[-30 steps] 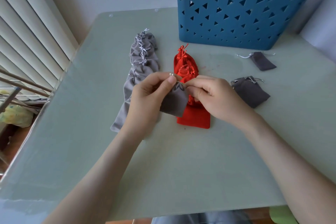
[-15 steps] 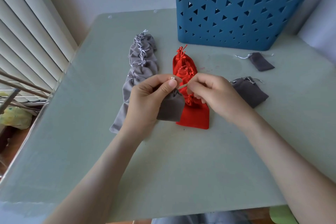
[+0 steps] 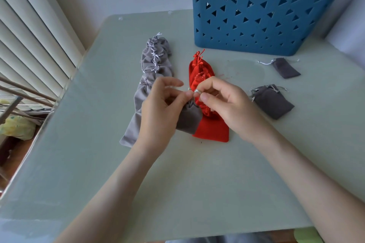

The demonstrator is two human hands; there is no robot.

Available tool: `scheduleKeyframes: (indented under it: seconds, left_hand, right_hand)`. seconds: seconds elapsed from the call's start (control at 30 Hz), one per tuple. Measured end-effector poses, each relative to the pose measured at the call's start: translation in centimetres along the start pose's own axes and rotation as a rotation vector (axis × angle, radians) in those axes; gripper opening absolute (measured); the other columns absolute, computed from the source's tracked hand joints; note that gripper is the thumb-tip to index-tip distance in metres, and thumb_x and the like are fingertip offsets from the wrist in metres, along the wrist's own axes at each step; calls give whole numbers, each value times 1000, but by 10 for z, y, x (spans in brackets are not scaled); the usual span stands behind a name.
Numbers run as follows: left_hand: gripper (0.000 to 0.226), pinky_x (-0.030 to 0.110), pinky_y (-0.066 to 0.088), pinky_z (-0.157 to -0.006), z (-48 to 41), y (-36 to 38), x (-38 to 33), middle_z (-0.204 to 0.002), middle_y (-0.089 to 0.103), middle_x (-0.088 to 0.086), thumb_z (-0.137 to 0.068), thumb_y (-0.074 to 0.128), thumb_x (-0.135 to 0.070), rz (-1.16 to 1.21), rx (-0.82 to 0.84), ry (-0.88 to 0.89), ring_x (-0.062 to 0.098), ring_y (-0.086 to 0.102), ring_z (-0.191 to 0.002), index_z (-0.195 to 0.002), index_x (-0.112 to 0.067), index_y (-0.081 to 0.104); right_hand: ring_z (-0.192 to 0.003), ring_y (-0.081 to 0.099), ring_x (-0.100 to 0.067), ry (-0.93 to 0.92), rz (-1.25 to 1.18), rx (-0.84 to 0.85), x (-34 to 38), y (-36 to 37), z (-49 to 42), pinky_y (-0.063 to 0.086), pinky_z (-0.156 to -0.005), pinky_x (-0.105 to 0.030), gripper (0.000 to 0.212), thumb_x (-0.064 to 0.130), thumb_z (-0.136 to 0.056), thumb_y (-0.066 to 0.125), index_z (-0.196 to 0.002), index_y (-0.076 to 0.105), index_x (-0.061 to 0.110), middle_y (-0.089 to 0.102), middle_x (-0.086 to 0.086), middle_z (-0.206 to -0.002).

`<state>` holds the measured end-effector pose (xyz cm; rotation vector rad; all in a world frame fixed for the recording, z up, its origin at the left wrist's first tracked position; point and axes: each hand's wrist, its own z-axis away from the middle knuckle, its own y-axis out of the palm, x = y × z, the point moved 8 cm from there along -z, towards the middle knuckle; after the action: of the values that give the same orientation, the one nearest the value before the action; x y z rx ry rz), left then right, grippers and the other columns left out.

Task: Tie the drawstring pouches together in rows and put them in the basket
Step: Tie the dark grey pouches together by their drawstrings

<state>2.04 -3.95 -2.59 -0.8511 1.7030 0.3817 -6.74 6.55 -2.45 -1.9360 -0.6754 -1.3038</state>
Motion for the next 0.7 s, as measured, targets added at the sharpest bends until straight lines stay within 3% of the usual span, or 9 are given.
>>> scheduleKeyframes:
  seconds: [0.2, 0.4, 0.57, 0.7]
  left_hand:
    - [20, 9, 43, -67, 2, 3, -2, -67, 66, -22, -87, 66, -10, -70, 1, 34, -5, 60, -66, -78, -28, 66]
    - [19, 17, 48, -77, 4, 6, 0, -78, 70, -14, -90, 63, -12, -83, 38, 35, -1, 63, -76, -83, -28, 68]
    - [17, 34, 51, -85, 6, 7, -3, -88, 71, -9, -91, 56, -23, -149, 71, 106, 10, 64, -91, -91, -33, 71]
    - [11, 36, 51, -84, 7, 9, -5, -88, 68, -11, -86, 59, -29, -186, 60, 142, 8, 62, -90, -92, -36, 65]
  right_hand:
    - [-76, 59, -2, -121, 185, -86, 5, 0, 1, 44, -73, -17, 14, 6, -88, 58, -97, 59, 16, 62, 8, -80]
    - [-73, 58, 2, -146, 182, -104, 7, -1, 1, 41, -73, -12, 15, 3, -87, 62, -87, 55, 16, 58, 14, -73]
    - [-73, 60, -3, -125, 134, -136, 4, -4, 1, 45, -72, -17, 11, 9, -85, 64, -83, 58, 18, 61, 14, -73]
    - [-76, 62, -3, -135, 178, -134, 5, -5, 1, 47, -75, -19, 10, 7, -86, 65, -85, 60, 16, 64, 11, -78]
